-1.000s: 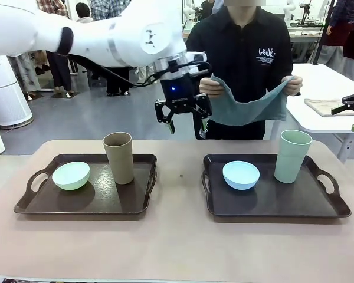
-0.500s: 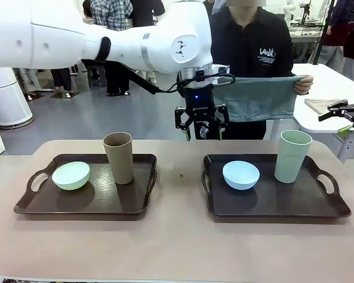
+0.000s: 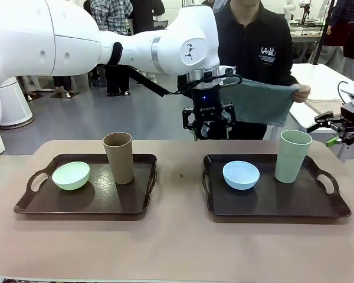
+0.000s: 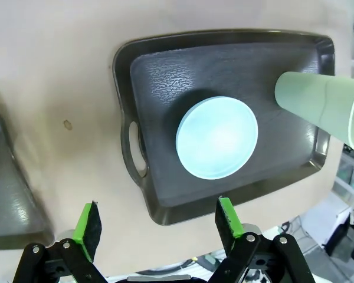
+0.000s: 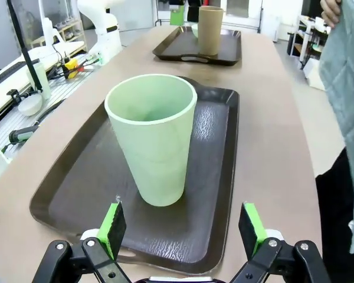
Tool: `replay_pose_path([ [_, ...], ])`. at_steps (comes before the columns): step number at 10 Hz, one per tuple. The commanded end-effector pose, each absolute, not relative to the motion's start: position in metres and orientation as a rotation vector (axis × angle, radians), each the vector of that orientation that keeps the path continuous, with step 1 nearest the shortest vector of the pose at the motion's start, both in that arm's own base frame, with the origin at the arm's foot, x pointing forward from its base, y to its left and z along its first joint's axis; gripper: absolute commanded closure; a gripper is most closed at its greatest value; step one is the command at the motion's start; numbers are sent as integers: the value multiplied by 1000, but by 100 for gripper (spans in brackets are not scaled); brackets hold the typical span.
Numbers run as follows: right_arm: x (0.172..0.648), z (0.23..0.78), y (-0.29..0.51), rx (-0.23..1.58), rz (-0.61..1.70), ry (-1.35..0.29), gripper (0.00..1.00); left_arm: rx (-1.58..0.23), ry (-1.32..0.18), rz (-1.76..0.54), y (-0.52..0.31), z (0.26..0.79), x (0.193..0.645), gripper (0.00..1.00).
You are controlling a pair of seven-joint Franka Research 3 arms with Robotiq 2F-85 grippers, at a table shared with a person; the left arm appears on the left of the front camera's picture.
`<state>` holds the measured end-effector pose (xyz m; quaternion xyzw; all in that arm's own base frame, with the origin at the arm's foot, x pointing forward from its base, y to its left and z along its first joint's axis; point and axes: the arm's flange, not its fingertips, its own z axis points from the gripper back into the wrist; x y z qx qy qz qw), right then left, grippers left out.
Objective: Set up a tray with a mat and arrange the tableware.
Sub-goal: Pick up the Picnic Bowl and Reusable plastic cup from the Handle tray in front of the human's position and hold them in the air.
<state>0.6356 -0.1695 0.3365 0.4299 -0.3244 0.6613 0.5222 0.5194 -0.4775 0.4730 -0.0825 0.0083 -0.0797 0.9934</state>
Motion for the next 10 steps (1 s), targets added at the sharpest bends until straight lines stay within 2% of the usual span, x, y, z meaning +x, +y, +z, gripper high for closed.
replay_pose_path([
  [1,633,345,-172,1029,1576,-789,0,-156,17,-161,-475,473,517,0],
  [3,634,339,-174,1026,1580,-782,0,-164,18,-160,-477,472,519,0],
  [6,679,306,-142,1125,1617,-743,0,-190,-114,-163,-497,448,516,0],
  [10,674,300,-114,1150,1677,-707,0,-174,-104,-162,-509,434,526,0],
])
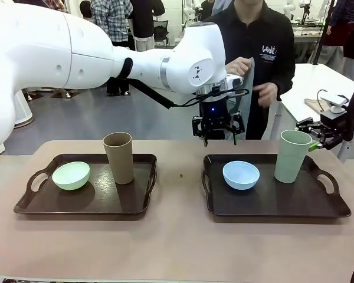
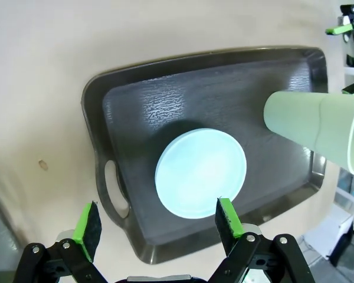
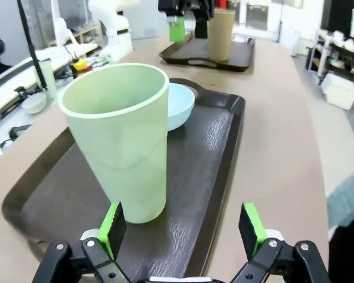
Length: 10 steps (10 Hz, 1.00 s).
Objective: Set up a tray with a mat and arrange the tableware.
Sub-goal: Pick up the Picnic Bowl and Reusable plastic cup from the Handle tray in front of the human's position and hold them in the air.
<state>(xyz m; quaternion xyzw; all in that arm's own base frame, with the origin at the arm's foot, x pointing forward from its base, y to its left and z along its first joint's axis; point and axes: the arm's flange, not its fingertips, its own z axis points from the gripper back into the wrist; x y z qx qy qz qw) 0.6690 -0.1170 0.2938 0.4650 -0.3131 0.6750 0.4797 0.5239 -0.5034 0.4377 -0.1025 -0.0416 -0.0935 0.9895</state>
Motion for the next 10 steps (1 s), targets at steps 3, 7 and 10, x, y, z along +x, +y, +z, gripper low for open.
replay_pose_path([
  [3,665,298,-93,1205,1714,-604,0,-170,-72,-156,-515,428,535,0],
  [7,665,292,-91,1188,1710,-674,0,-190,-73,-186,-510,421,530,0],
  [10,665,292,-91,1188,1710,-674,0,-190,-73,-186,-510,421,530,0],
])
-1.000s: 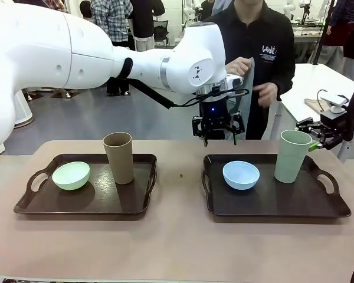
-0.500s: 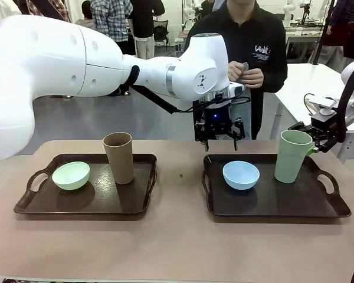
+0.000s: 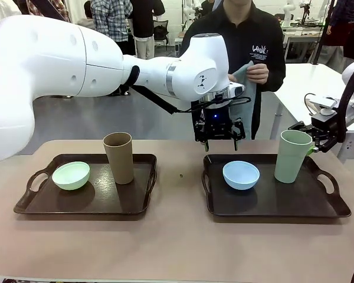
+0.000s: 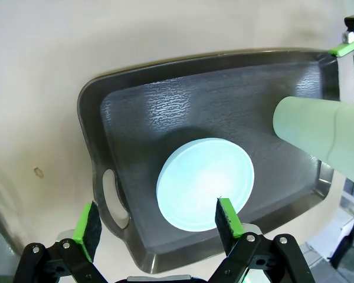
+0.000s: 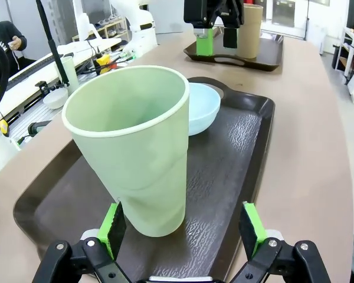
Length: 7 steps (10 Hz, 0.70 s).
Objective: Set up a tray with a mat and arrange the tableware.
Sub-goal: Pick up the Picnic Bowl and Reusable plastic cup from the Handle tray in front of the human's position and hold them in the air.
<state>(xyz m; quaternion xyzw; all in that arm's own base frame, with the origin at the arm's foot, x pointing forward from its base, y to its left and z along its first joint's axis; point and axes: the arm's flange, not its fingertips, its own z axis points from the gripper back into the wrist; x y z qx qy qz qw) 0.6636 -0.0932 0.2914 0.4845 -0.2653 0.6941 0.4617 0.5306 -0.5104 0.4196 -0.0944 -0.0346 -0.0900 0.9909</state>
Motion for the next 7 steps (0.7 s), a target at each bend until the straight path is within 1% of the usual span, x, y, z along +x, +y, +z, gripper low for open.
replay_pose_path([
  [1,665,292,-91,1188,1710,-674,0,-190,-73,-186,-510,421,530,0],
  [2,664,291,-93,1192,1707,-653,0,-190,-73,-186,-510,421,530,0],
  [3,654,288,-103,1181,1657,-687,0,-190,-73,-186,-510,421,530,0],
  [4,646,283,-106,1178,1628,-673,0,-189,-69,-181,-510,420,531,0],
  [6,643,277,-109,1194,1568,-665,0,-192,-51,-225,-522,417,534,0],
  [7,641,274,-103,1200,1564,-671,0,-156,-37,-230,-532,412,537,0],
])
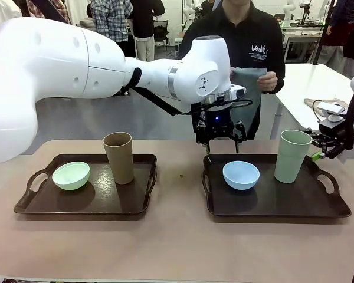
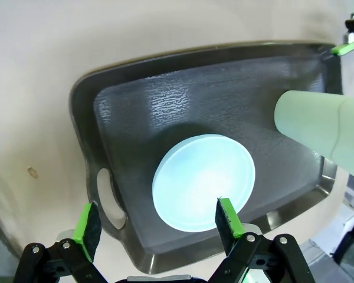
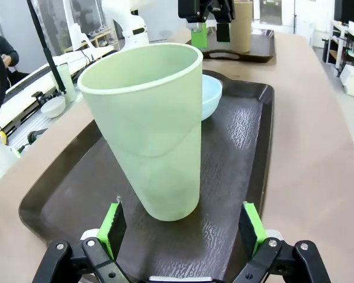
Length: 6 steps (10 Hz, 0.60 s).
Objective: Set up a tray with a mat and arrange the tableware.
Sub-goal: Pick up the Picnic Bowl and Reusable plastic cup from the Handle tray in front of the human's position and hold them in the air.
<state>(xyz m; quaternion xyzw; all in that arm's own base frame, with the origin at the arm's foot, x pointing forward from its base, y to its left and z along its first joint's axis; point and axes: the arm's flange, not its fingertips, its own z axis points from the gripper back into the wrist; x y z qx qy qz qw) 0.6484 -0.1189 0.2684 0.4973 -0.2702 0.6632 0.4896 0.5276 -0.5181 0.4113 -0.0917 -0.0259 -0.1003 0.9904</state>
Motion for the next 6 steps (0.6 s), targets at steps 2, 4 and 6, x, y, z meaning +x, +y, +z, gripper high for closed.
replay_pose_path([
  [2,634,268,-85,1222,1607,-648,0,-95,-9,-219,-548,398,548,0],
  [4,629,264,-76,1224,1636,-641,0,-67,35,-220,-555,385,558,0],
  [6,622,264,-71,1235,1645,-633,0,-53,54,-212,-555,379,564,0],
])
